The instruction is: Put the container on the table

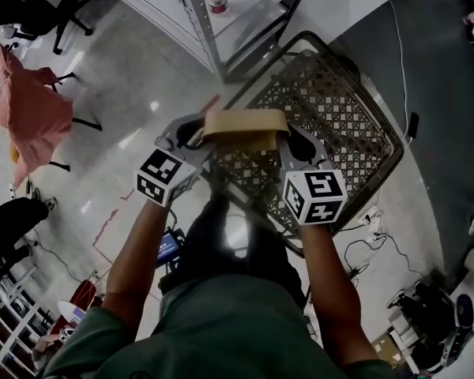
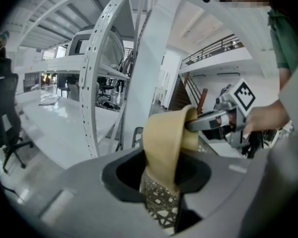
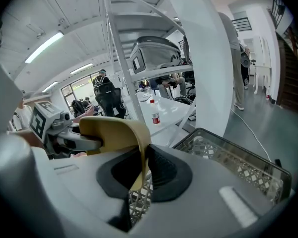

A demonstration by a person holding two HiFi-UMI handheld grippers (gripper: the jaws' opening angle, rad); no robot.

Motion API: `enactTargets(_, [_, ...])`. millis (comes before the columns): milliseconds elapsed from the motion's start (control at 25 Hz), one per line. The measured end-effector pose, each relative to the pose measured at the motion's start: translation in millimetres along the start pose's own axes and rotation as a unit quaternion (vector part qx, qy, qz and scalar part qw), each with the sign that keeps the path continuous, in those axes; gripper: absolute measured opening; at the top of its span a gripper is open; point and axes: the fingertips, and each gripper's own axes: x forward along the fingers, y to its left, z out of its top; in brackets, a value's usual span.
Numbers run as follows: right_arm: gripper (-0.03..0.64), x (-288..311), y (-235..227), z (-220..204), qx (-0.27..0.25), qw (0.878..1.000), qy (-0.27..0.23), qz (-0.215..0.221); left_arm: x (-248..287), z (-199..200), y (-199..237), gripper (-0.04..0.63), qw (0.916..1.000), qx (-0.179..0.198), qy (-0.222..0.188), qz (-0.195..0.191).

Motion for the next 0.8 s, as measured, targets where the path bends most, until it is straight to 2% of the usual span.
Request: enactTargets(800, [0.032,58.9,-26.9,-74.0,0.034,0.997,0.072,-0.007,50.2,-74.2,26.3,0.127,0.9979,-0.022,0.061,-0.005])
